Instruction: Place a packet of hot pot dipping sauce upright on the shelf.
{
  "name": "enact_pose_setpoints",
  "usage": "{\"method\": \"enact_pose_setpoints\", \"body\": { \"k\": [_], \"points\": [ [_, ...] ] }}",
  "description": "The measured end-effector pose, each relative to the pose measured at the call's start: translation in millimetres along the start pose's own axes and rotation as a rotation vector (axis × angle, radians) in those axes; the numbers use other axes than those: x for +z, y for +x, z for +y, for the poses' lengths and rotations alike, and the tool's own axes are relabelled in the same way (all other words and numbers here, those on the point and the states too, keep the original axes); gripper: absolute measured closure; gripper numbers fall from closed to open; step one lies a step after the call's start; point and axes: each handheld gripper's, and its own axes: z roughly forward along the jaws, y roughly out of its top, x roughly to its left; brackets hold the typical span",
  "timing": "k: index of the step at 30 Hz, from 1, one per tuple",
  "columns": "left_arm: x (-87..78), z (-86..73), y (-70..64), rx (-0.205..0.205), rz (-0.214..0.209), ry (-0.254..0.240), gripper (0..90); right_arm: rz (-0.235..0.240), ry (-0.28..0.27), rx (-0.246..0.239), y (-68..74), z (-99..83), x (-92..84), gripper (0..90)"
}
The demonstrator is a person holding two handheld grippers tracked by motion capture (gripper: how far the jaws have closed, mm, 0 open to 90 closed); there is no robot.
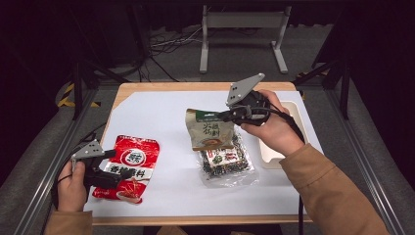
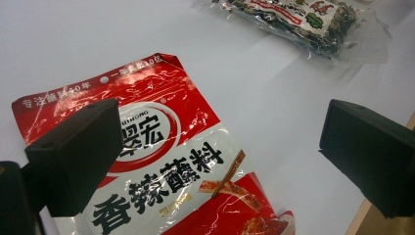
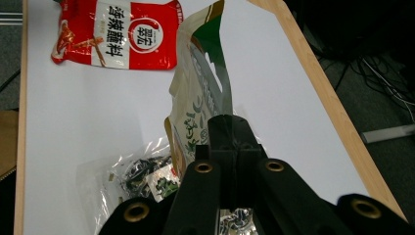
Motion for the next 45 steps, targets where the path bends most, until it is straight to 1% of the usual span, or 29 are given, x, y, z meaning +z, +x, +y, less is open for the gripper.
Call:
{"method": "enact_pose_setpoints", "body": {
  "k": [1, 7, 11, 13, 19, 21, 23, 25, 27, 32, 34, 40, 45],
  "points": [
    [0.1, 0.1, 0.3, 0.004, 0.001, 0.002, 3.1, -0.006, 0.002, 0.007, -2.0, -2.4, -1.7, 89.8],
    [0.6, 0.2, -0.2, 0.001, 0.001, 0.002, 3.1, -0.050, -0.007, 0.031, -14.0, -13.9, -11.8, 89.7],
    [1.2, -0.1, -0.5, -0.005, 0.004, 0.003, 3.1, -0.066, -0.017, 0.049, -21.0, -21.1, -18.6, 89.7],
    [1.3, -0.1, -0.4, -0.005, 0.002, 0.004, 3.1, -0.074, -0.020, 0.047, -23.1, -23.3, -20.0, 89.8],
    [1.6, -0.1, -0.4, -0.006, 0.001, 0.005, 3.1, -0.114, -0.024, 0.056, -36.8, -39.4, -30.2, 89.7],
    [1.8, -0.1, -0.2, -0.004, 0.001, 0.006, 3.1, -0.118, -0.025, 0.056, -38.4, -41.3, -31.8, 89.7],
    [2.1, -0.3, -1.0, -0.014, -0.001, 0.006, 3.1, -0.123, -0.035, 0.055, -42.1, -45.3, -35.0, 89.7],
    [2.0, 0.2, -0.4, -0.005, 0.003, 0.004, 3.0, -0.128, -0.042, 0.057, -45.7, -49.6, -38.6, 89.8],
    [2.0, 0.6, -0.4, -0.002, 0.003, 0.004, 3.0, -0.138, -0.048, 0.064, -49.5, -54.1, -42.0, 89.7],
    [3.5, 0.1, -0.4, -0.009, 0.003, 0.009, 2.9, -0.163, -0.050, 0.079, -57.6, -64.3, -49.6, 89.7],
    [3.7, 0.2, 0.0, -0.002, 0.005, 0.013, 2.9, -0.168, -0.053, 0.089, -60.7, -68.4, -52.3, 89.7],
    [6.0, 0.0, -0.6, -0.023, -0.004, 0.015, 2.9, -0.201, -0.059, 0.106, -72.7, -81.6, -64.0, 89.7],
    [8.4, 2.7, 1.6, -0.017, -0.002, 0.012, 3.0, -0.231, -0.053, 0.124, -81.0, -90.0, -72.7, 89.7]
  ]
}}
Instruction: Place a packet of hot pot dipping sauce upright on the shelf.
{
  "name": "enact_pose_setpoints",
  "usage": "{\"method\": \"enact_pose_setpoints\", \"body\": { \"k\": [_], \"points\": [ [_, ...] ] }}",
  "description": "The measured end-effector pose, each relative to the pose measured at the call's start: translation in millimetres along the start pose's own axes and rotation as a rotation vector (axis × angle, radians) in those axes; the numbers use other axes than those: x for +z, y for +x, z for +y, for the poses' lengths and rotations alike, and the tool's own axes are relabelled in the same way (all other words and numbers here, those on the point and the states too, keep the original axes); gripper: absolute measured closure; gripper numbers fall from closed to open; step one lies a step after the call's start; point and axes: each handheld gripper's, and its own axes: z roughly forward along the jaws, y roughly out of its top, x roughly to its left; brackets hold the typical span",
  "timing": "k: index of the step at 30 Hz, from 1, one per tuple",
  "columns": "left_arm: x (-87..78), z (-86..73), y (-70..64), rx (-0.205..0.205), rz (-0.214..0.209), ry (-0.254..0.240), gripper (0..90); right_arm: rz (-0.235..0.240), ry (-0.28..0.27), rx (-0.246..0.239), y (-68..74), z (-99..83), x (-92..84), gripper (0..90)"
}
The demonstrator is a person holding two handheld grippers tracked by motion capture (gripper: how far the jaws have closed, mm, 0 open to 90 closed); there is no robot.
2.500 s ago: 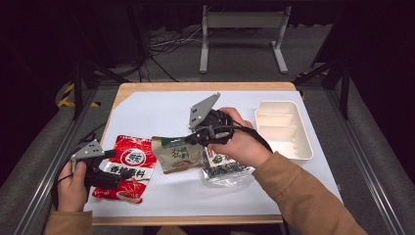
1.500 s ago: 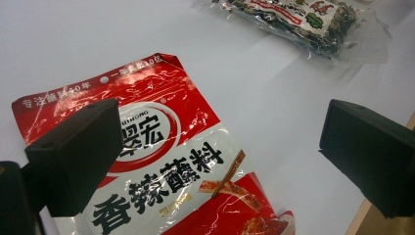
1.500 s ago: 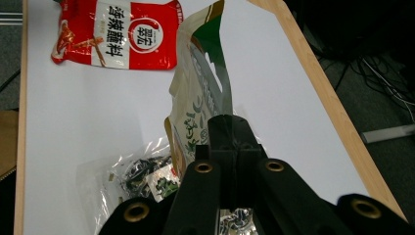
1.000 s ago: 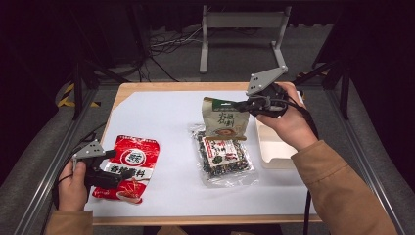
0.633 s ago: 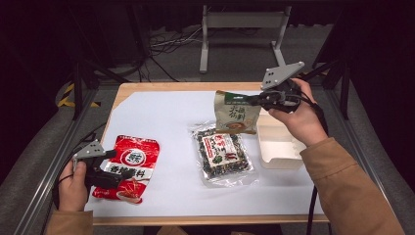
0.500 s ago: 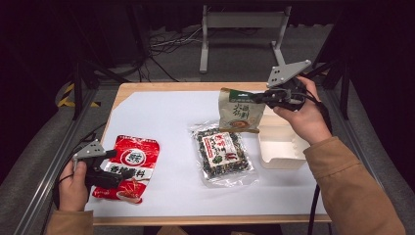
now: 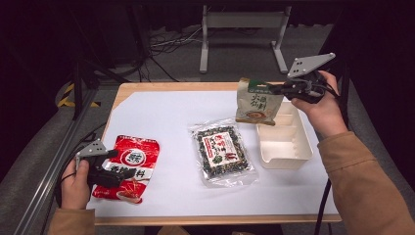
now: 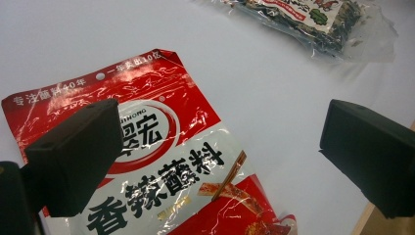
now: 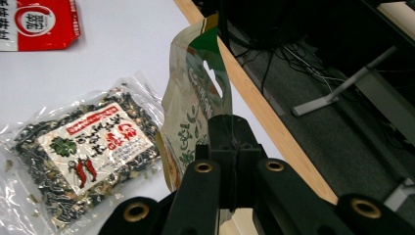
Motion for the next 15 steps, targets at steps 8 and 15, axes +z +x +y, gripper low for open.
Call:
{"method": "enact_pose_setpoints", "body": {
  "k": [8, 15],
  "points": [
    [6.3, 5.8, 1.3, 0.004, -0.016, 0.004, 2.9, -0.045, 0.016, 0.020, -18.3, -13.7, -5.8, 89.7],
    [9.3, 6.4, 1.4, 0.006, -0.019, 0.007, 3.0, -0.070, 0.025, 0.008, -31.0, -24.6, -3.0, 89.8]
  ]
}}
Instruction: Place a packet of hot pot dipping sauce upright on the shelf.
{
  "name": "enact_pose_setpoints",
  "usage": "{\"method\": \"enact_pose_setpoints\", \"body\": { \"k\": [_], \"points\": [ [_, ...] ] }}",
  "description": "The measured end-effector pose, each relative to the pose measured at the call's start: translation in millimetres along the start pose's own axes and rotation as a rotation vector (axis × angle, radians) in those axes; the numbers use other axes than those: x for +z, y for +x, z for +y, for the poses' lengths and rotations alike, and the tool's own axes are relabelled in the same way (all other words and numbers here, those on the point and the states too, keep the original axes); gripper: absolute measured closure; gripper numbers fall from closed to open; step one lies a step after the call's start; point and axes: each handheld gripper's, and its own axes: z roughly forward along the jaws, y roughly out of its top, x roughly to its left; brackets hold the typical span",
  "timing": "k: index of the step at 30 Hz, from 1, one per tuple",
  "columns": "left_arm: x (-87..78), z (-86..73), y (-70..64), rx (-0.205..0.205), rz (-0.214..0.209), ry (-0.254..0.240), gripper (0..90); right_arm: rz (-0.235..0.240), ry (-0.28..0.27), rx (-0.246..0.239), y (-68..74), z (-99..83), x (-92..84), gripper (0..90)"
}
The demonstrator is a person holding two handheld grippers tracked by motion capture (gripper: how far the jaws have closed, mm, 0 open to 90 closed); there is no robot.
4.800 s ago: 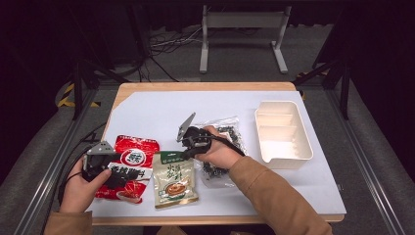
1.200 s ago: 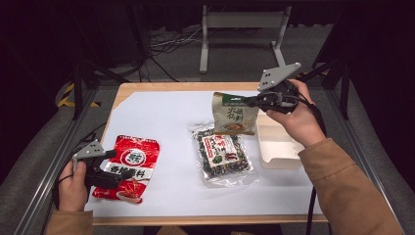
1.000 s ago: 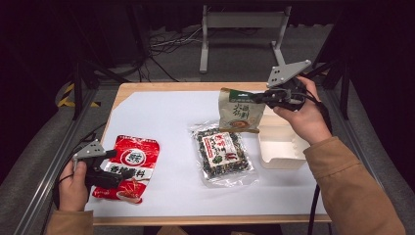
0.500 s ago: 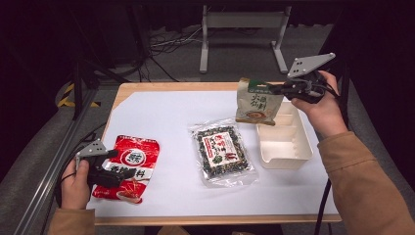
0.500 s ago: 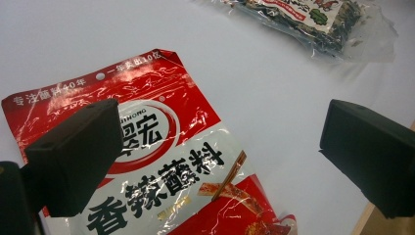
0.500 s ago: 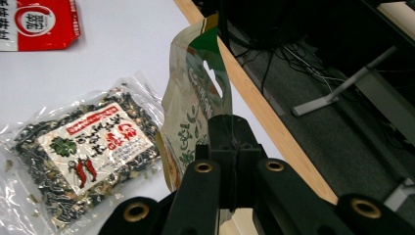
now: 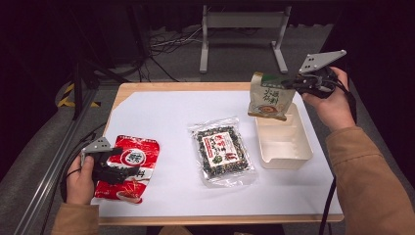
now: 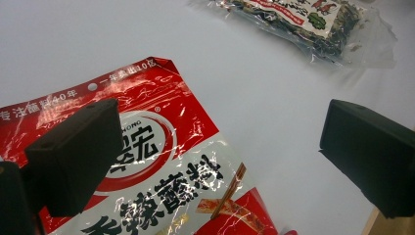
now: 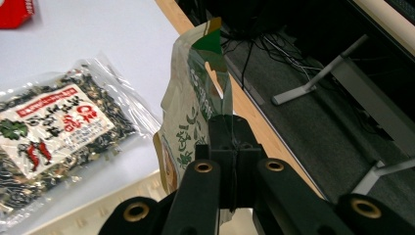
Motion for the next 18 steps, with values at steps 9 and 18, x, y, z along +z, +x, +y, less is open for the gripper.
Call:
{"method": "enact_pose_setpoints", "body": {
  "k": [9, 18],
  "points": [
    [-0.4, -4.5, 0.1, -0.016, 0.008, 0.008, 3.0, -0.021, 0.011, -0.010, -15.8, -10.1, 5.0, 89.7],
    [-2.9, -13.2, -0.7, -0.041, 0.017, 0.019, 3.0, -0.040, 0.030, -0.042, -29.2, -14.9, 17.5, 89.7]
  ]
}}
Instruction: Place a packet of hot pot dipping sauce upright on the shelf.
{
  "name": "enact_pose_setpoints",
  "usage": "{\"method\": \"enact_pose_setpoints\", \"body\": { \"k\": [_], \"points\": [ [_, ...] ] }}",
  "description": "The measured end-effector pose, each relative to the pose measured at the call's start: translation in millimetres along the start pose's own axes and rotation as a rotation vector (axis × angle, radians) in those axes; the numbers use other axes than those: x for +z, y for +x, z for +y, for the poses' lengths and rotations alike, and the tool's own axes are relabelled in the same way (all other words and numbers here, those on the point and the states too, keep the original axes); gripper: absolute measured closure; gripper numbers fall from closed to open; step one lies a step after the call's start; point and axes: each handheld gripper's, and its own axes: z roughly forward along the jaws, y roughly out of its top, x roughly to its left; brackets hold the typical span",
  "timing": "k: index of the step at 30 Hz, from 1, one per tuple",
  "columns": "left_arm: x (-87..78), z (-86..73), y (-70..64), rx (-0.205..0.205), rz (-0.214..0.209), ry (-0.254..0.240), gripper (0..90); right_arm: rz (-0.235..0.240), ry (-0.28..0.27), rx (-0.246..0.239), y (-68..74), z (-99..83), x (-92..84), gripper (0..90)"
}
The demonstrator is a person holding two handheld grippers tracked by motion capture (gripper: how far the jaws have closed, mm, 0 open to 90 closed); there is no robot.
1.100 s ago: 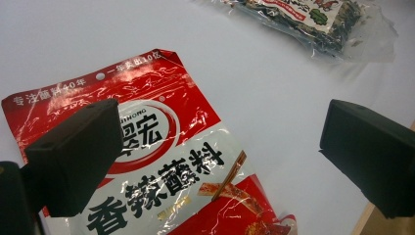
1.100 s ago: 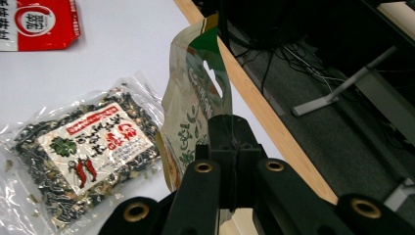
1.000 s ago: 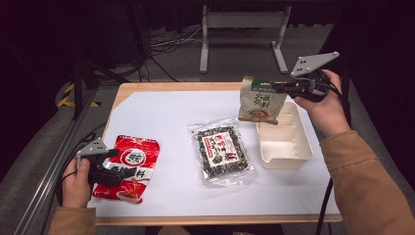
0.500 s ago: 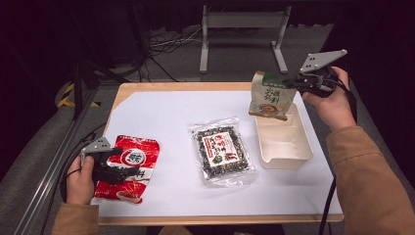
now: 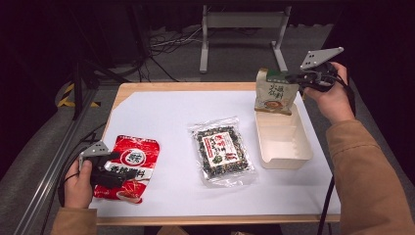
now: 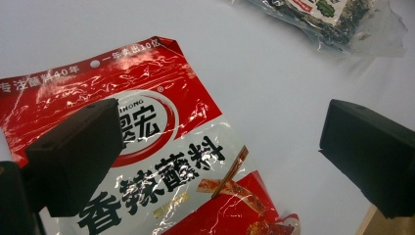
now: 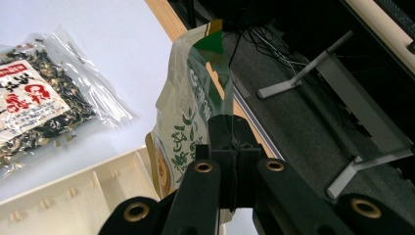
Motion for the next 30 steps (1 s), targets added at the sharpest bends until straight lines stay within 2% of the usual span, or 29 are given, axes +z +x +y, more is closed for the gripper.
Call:
{"method": "enact_pose_setpoints", "body": {
  "k": [4, 13, 17, 25, 30],
  "points": [
    [-2.3, -2.6, -1.1, -0.005, 0.004, 0.004, 3.0, -0.006, 0.029, 0.015, -6.2, -5.6, 7.2, 89.8],
    [-3.6, -7.1, -1.0, -0.018, 0.012, 0.007, 3.0, -0.006, 0.038, 0.040, -9.0, -16.6, 17.2, 89.7],
    [-3.4, -7.3, -1.0, -0.018, 0.012, 0.008, 3.0, 0.004, 0.050, 0.047, -7.4, -22.3, 21.4, 89.7],
    [-0.6, -4.8, -1.7, -0.007, 0.009, 0.011, 3.0, 0.024, 0.042, 0.092, -3.4, -35.9, 26.6, 89.6],
    [2.0, -1.9, -2.0, 0.000, 0.000, 0.011, 3.0, 0.055, 0.085, 0.113, 0.7, -43.4, 33.1, 89.5]
  ]
}}
